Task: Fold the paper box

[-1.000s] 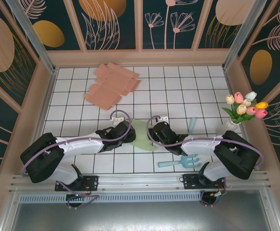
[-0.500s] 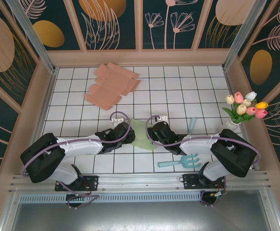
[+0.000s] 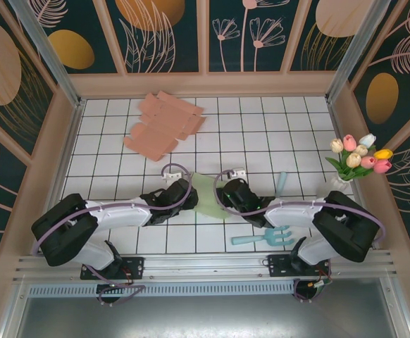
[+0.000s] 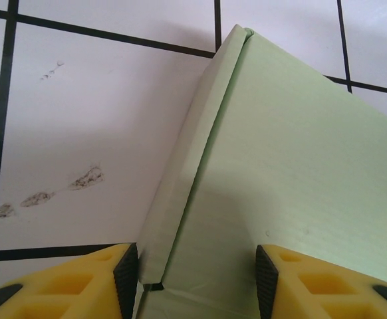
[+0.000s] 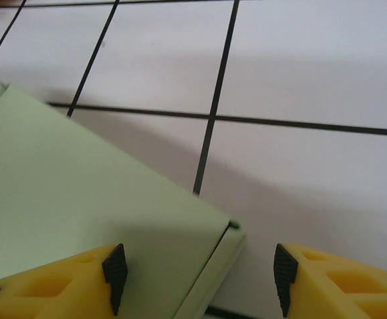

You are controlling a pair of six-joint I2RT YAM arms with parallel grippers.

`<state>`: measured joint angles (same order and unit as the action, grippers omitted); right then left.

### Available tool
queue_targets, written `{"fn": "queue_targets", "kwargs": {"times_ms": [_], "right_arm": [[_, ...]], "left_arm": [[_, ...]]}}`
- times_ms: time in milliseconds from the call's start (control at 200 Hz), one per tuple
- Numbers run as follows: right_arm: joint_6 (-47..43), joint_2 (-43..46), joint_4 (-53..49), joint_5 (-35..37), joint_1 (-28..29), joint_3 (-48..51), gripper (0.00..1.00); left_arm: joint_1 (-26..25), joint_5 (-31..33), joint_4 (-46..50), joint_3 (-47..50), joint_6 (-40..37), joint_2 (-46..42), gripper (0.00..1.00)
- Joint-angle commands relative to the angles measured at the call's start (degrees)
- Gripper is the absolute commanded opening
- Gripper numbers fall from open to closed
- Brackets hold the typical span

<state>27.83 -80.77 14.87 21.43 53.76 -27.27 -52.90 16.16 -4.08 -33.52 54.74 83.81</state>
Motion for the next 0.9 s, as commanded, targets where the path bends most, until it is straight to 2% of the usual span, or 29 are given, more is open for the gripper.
{"fn": "queue_targets", "kwargs": {"times_ms": [0, 190, 465, 896], "right_arm": [[0.1, 3.8, -10.0, 2.5, 3.0, -0.7, 0.63], [6.4, 11.6, -18.0, 7.2, 8.9, -2.0, 0.63], [18.7, 21.3, -17.7, 4.7, 14.7, 1.6, 0.62], [25.0, 16.8, -13.3, 2.7, 18.8, 4.0, 0.57]], "left_arm": [[-0.4, 0.9, 2.6, 1.4, -0.1, 2.4, 0.50], [-0.4, 1.8, 3.2, 1.2, -0.5, 2.3, 0.50], [-0.4, 2.3, 3.5, 0.9, -0.9, 2.8, 0.50], [-0.4, 2.8, 4.3, 0.3, -1.3, 3.6, 0.51]]}}
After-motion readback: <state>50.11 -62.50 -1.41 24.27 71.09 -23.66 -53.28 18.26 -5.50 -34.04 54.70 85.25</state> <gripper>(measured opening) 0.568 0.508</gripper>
